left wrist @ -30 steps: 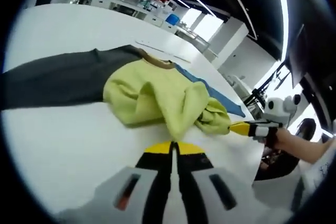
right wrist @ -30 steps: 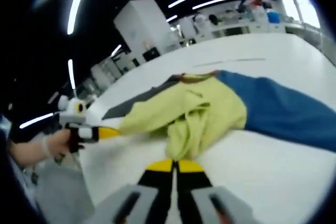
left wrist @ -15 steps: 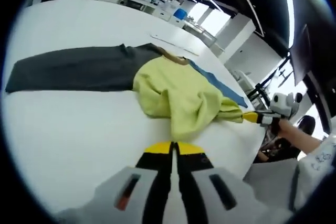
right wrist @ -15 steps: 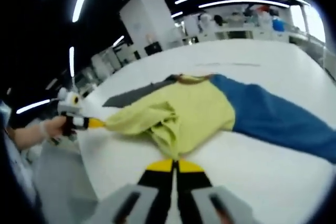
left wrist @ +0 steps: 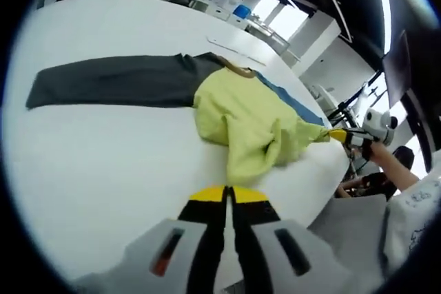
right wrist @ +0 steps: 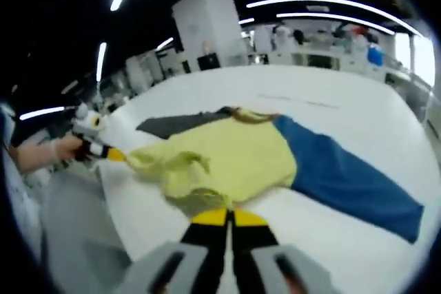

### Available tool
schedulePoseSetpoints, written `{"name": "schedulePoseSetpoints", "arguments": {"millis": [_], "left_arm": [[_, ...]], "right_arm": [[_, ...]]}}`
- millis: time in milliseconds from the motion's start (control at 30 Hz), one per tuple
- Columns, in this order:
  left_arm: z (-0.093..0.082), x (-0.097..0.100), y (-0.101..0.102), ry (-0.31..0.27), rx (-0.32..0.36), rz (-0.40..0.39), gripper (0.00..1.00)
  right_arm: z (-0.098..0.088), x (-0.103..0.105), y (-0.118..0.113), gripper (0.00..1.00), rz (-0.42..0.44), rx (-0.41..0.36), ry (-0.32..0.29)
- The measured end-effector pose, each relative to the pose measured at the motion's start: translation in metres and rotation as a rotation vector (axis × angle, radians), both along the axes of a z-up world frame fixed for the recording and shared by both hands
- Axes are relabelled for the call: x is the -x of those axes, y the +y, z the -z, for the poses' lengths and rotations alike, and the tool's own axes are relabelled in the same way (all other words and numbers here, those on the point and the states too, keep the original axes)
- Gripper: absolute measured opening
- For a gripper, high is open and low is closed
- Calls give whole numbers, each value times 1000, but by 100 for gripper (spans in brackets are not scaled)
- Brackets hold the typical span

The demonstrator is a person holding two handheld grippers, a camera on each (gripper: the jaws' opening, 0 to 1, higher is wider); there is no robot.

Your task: Fold the garment on the visible template until the final outline fits inside the template.

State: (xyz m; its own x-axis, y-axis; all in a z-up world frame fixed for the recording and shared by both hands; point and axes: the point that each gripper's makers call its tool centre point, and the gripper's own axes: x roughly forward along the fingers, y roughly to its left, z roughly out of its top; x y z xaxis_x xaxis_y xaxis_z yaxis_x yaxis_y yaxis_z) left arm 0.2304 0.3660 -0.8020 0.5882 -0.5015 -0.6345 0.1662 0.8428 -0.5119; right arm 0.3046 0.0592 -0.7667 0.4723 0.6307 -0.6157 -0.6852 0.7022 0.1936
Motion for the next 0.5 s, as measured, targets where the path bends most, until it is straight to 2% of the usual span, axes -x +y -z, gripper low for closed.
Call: {"name": "schedulePoseSetpoints", "arguments": {"millis": [267,500], "left_arm": [[6,15,0,71,18,17,0],[9,28,-4,128,30,34,0]], "right_arm": [[-2,24,-11,0,-63,73,-24],[2,39,-24,0,-72,107,-17]]}}
